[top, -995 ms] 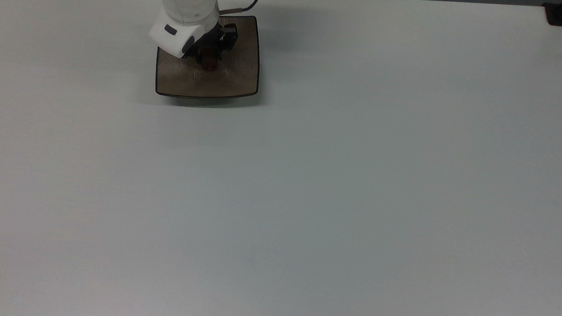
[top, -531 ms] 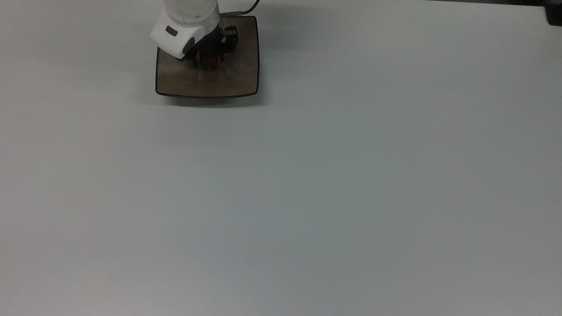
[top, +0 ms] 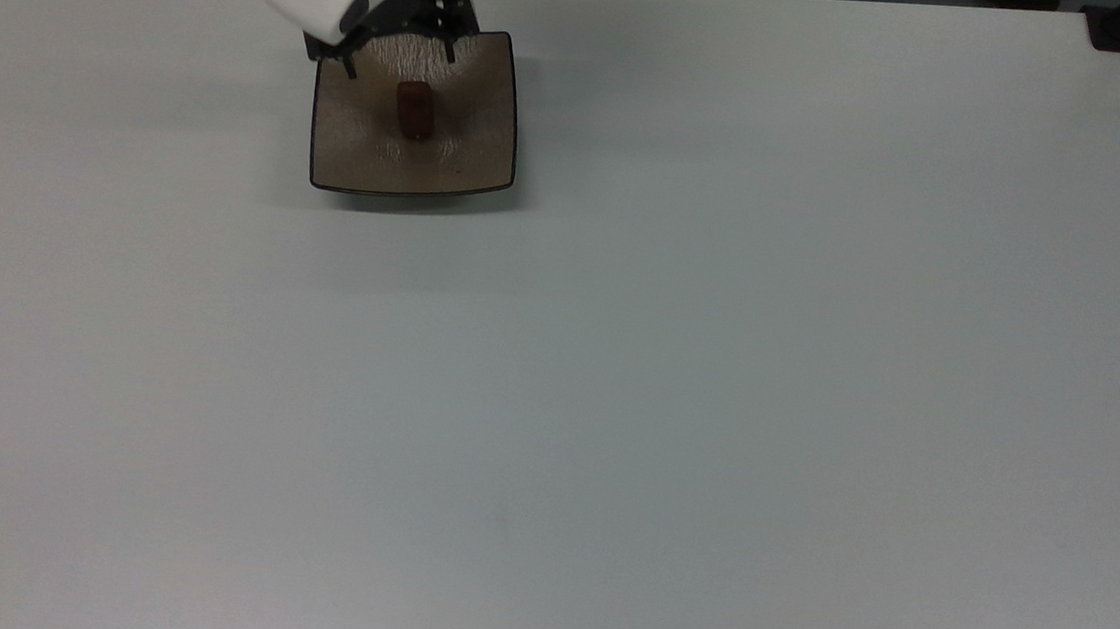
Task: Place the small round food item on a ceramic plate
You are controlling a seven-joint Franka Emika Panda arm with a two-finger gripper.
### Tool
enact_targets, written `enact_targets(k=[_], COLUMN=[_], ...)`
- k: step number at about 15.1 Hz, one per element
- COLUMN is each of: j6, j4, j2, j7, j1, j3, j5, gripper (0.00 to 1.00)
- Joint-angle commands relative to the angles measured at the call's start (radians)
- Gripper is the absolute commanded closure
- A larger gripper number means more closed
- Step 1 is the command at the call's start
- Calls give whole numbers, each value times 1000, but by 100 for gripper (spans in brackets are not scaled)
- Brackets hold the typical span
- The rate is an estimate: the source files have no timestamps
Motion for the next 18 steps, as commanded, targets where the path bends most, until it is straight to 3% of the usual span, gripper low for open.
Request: enact_targets(k=[1, 5, 7, 10, 13, 15, 16, 18], j6=[-128, -204, -204, -184, -181, -135, -101, -95], j4=[165, 311, 328, 370, 384, 372, 367, 361], j2=[3, 4, 3, 4, 0, -3, -25, -28], j7=[14, 84, 208, 388, 405, 405, 402, 402], j1=[20, 40, 58, 93, 136, 170, 216, 250], j3=[6, 6, 3, -8, -13, -51, -95, -120], j5=[39, 49, 91, 98, 88, 86, 86, 85], gripper=[0, 0, 0, 0, 0, 0, 0, 0])
